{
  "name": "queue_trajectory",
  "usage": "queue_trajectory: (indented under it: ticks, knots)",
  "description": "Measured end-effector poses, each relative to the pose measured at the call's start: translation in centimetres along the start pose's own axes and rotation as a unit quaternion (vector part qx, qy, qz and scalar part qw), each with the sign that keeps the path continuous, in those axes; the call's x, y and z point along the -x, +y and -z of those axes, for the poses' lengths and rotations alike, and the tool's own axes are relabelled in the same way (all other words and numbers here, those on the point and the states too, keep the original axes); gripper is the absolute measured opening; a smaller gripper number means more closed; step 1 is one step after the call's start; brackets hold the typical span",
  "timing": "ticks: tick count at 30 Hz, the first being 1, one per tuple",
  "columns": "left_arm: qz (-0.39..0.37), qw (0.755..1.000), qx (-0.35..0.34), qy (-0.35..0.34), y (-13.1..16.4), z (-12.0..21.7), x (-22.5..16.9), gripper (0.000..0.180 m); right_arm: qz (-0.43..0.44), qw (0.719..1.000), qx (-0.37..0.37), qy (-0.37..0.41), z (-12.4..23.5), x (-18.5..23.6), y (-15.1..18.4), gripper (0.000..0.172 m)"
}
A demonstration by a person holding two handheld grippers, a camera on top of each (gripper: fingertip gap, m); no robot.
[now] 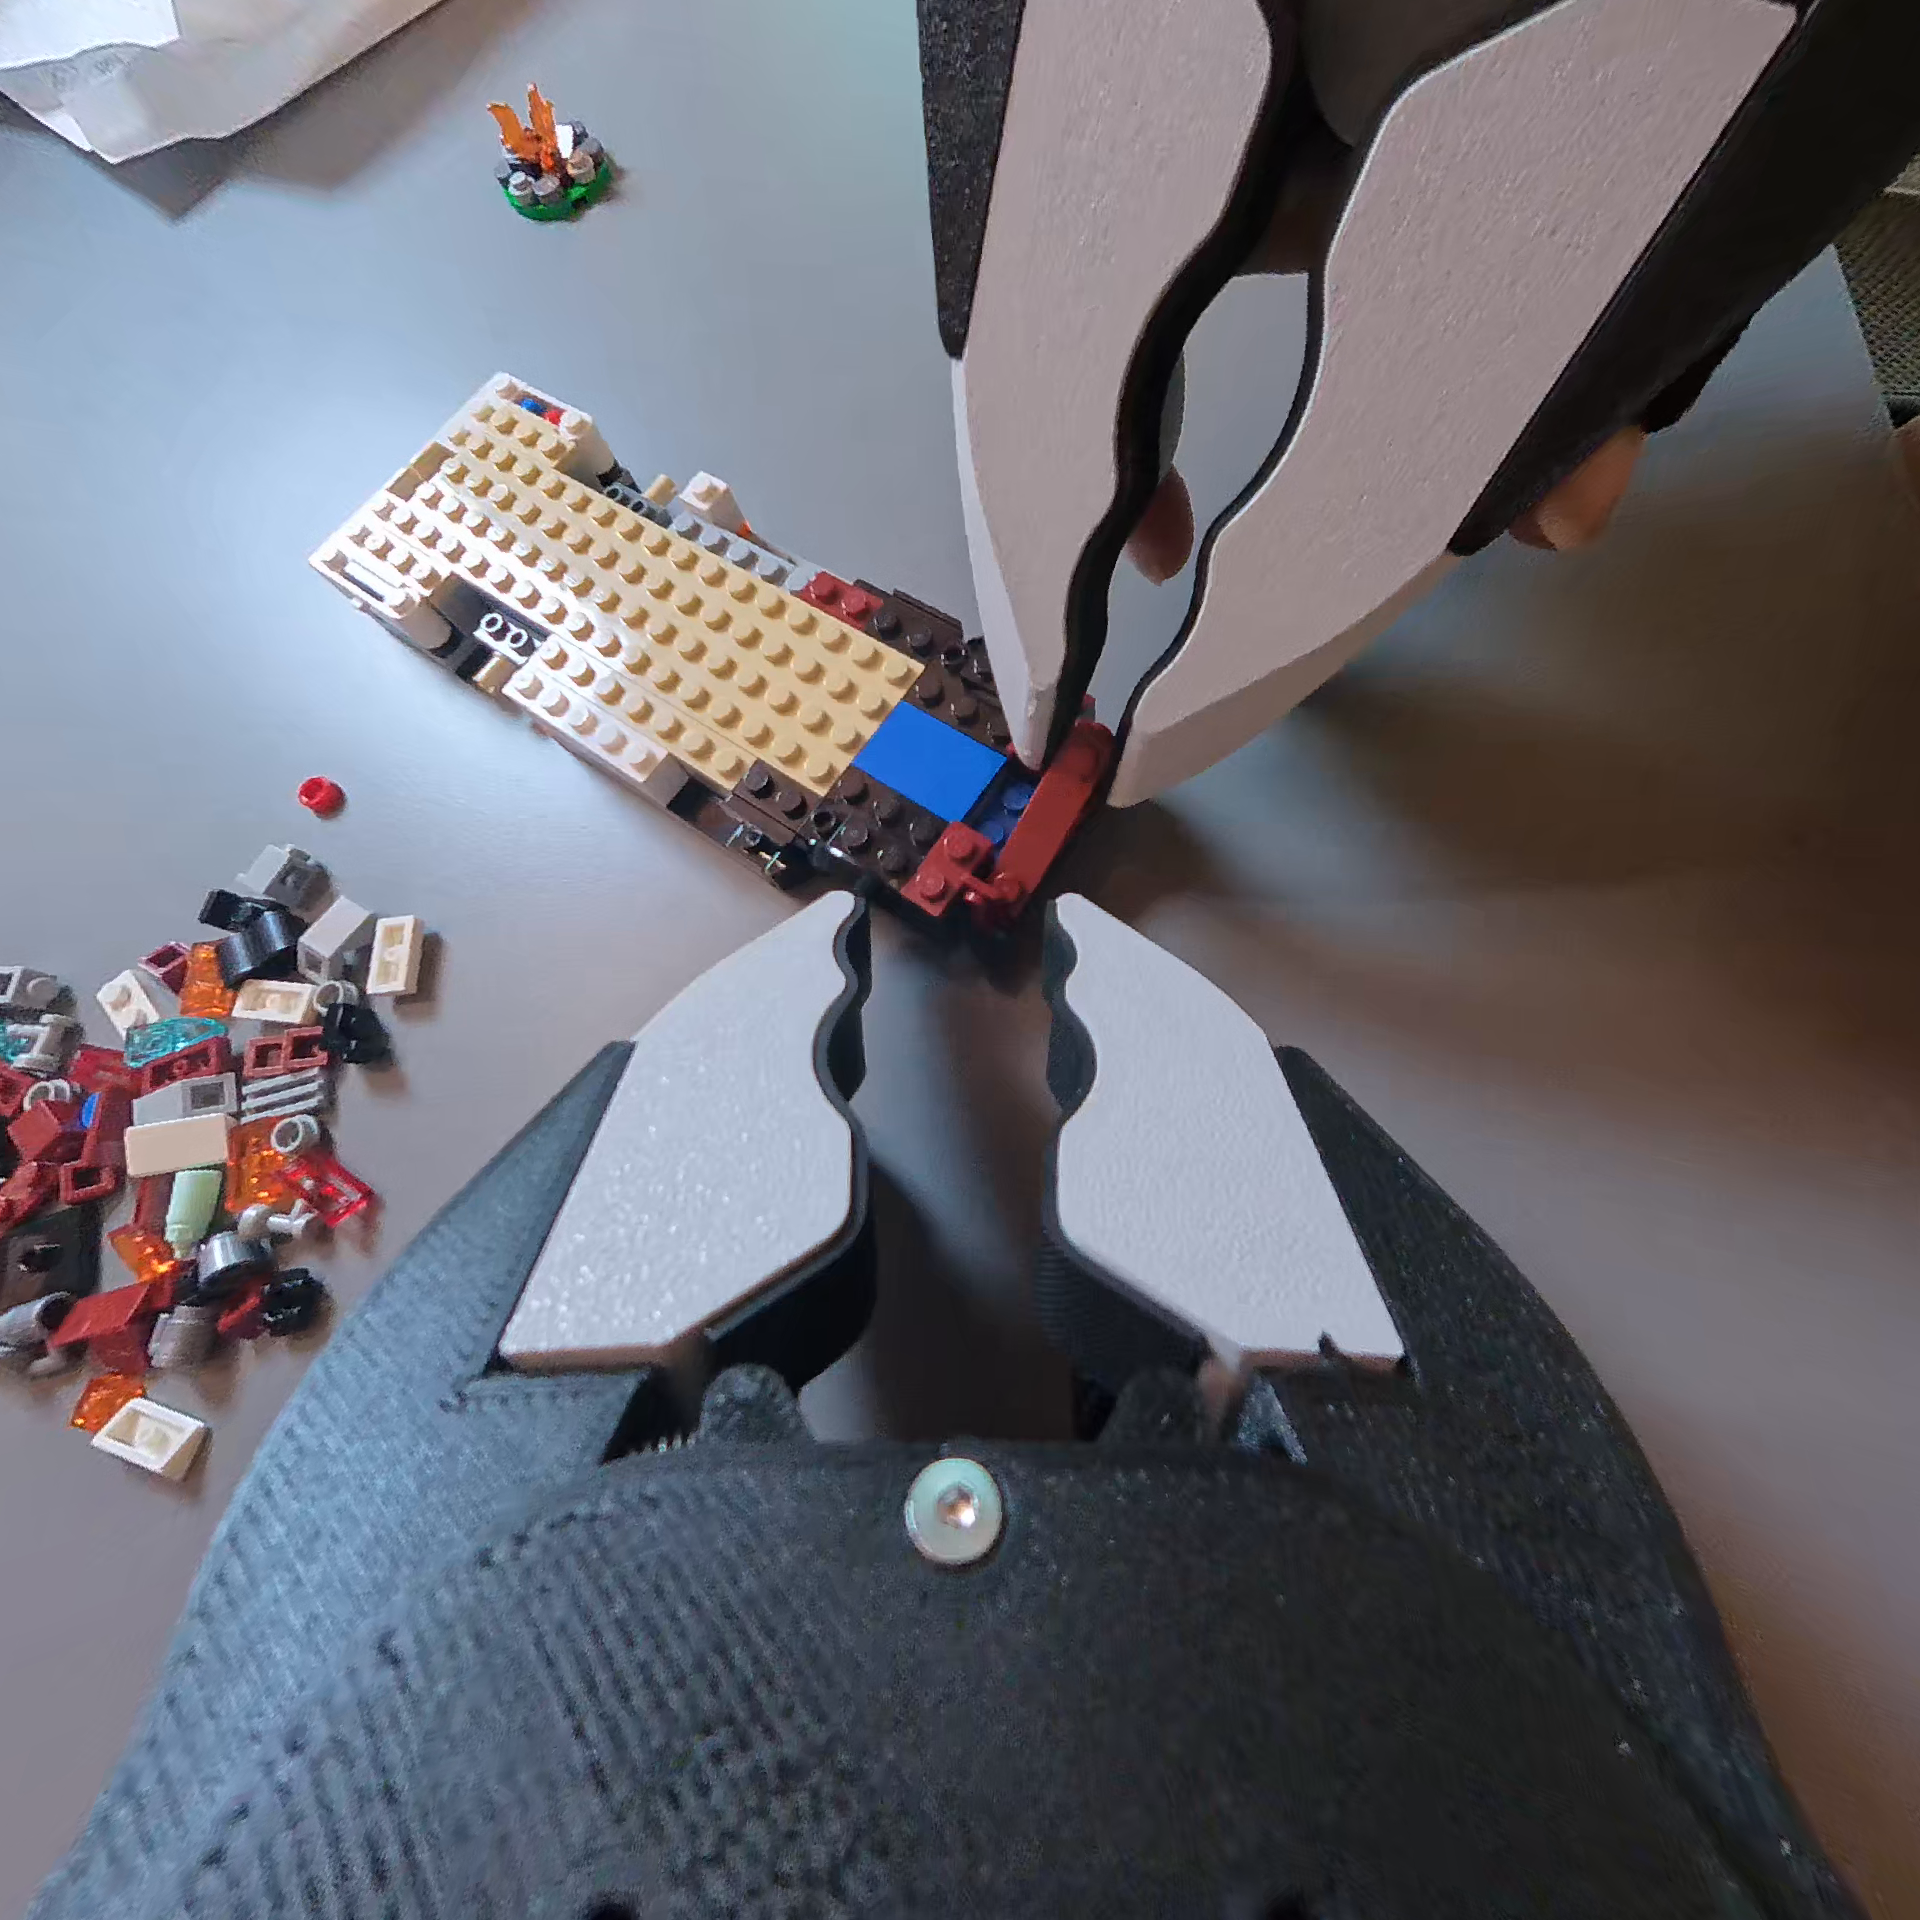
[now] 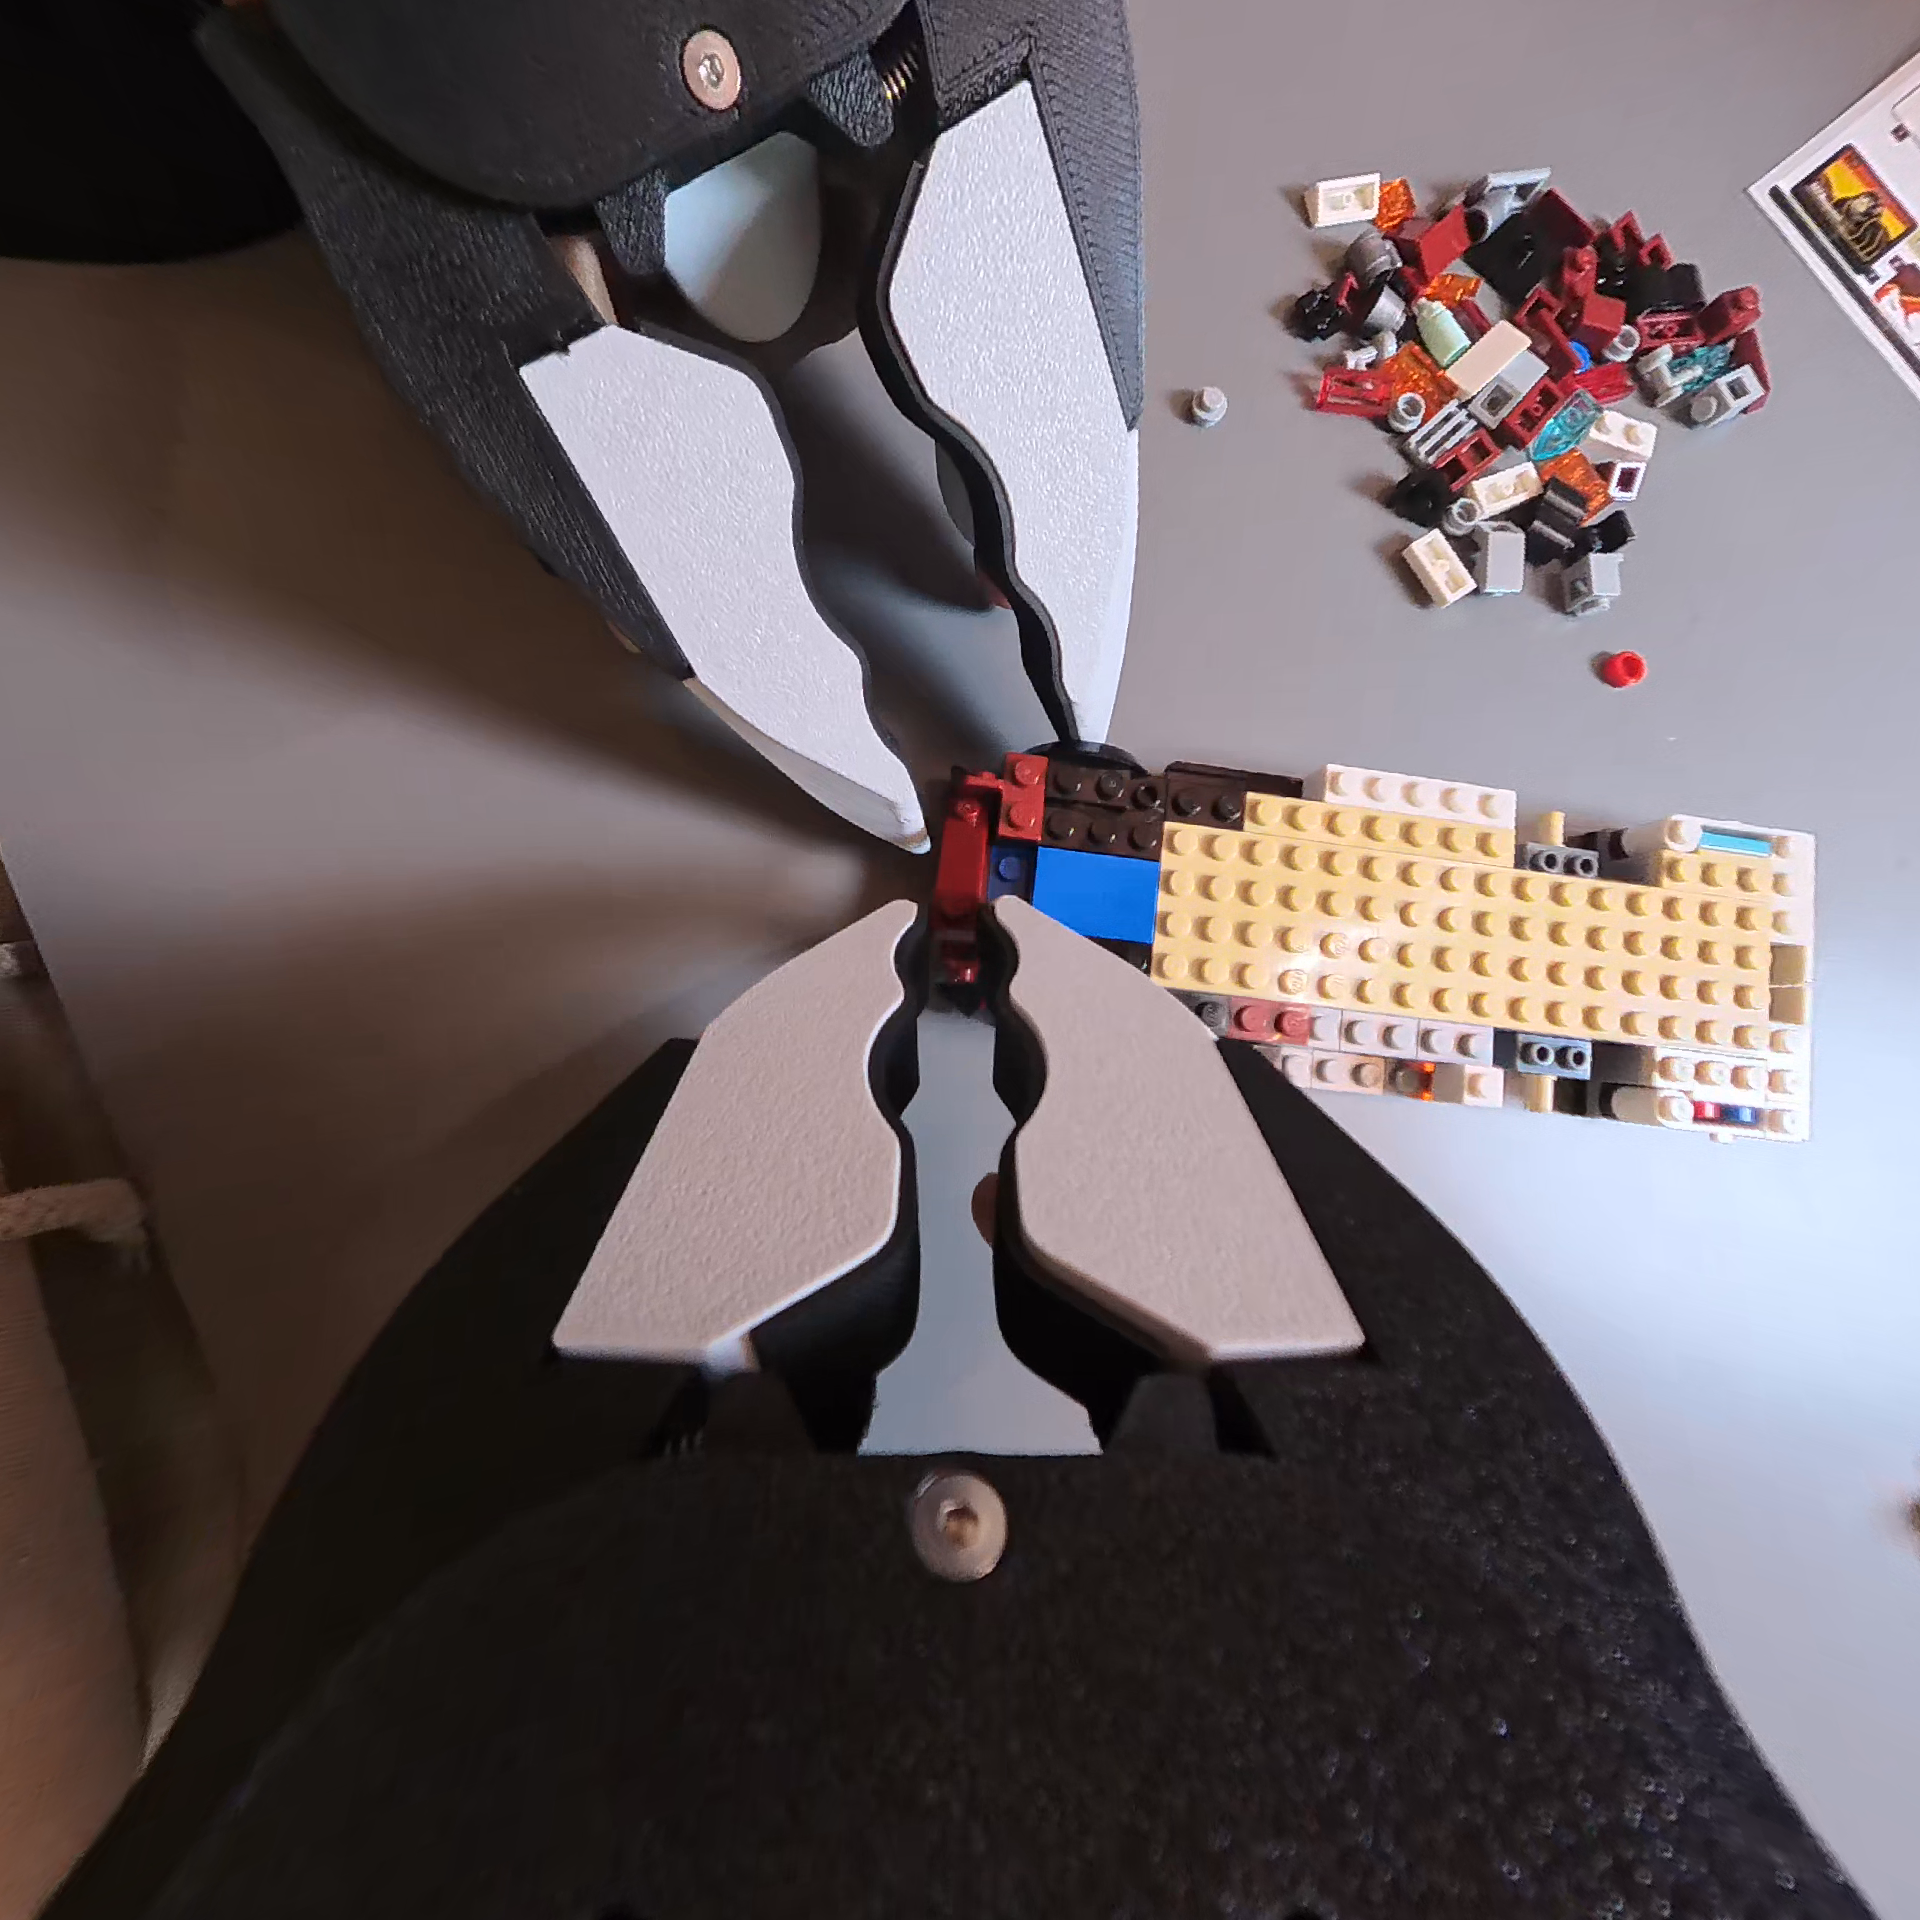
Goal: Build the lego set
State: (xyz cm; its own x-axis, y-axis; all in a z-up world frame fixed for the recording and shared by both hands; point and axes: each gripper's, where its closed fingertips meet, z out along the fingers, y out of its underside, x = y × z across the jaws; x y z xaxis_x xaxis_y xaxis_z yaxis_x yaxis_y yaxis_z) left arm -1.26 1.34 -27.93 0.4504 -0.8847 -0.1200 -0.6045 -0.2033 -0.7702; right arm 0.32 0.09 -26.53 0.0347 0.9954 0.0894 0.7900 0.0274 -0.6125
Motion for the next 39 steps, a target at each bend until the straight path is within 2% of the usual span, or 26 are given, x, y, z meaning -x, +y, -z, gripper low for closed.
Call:
queue_trajectory:
  ticks: [9,14,28,33,36,39]
  knots:
    - [0.011,1.0,-0.008,0.004,-0.1,0.0,0.0,0.028,0.021,1.0,0.01,0.011,0.0,-0.3,0.0,0.013]
    - [0.017,1.0,-0.011,0.008,-0.1,0.0,-0.1,0.028,0.037,0.999,-0.008,-0.011,0.9,0.1,-0.8,0.007]
    - [0.013,1.0,-0.01,0.002,-0.1,0.0,0.0,0.028,0.066,0.997,0.043,-0.002,-0.7,0.2,0.1,0.005]
    - [0.016,1.0,-0.013,-0.001,0.0,0.1,0.2,0.028,0.081,0.996,0.003,-0.031,0.9,-0.1,-1.2,0.018]
    - [0.015,1.0,-0.012,-0.003,0.0,0.2,0.4,0.028,0.169,0.984,-0.019,-0.046,3.1,-1.9,-1.7,0.029]
    - [0.018,1.0,-0.01,-0.011,0.2,0.3,0.9,0.029,0.256,0.965,0.029,-0.047,3.5,-5.1,0.0,0.051]
